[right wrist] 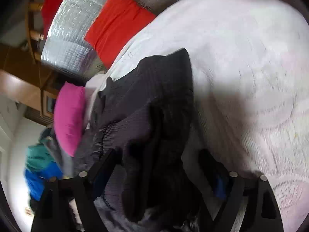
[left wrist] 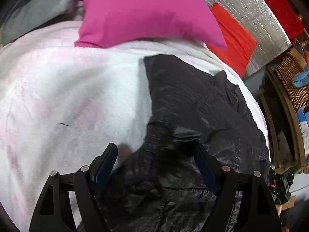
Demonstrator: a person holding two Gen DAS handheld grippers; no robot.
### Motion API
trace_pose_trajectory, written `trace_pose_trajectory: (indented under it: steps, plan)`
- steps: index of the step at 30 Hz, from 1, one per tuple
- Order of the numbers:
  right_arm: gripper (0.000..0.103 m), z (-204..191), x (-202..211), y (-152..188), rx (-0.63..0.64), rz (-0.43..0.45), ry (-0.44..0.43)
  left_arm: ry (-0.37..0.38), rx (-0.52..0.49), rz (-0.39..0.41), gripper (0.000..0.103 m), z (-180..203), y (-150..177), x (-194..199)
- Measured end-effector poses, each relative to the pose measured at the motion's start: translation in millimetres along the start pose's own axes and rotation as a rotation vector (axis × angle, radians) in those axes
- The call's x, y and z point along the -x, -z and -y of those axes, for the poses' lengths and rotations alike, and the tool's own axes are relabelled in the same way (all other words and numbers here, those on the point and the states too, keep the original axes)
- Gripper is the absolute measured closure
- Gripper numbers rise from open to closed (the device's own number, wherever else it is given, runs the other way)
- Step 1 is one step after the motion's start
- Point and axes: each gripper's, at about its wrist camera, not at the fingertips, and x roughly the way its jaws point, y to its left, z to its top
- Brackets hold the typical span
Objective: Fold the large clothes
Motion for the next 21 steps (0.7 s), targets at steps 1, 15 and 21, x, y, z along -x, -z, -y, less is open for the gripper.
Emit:
trace_pose_trajectory:
  steps: [1, 15, 21]
  plan:
    - [0.048, -4, -1, 1, 0.008, -0.006, -0.006, 0.011, 0.003, -0.004, 0.022, 1, 0, -3]
    - [0.072, -64, 0, 13, 0.224, 0.176, 0.320, -0.128, -0.168, 0.104, 0.074, 46, 21, 8]
    - [0.043, -47, -1, 22, 0.122, 0.147, 0.309, -0.149, -0.211, 0.014, 0.033, 43, 29, -1]
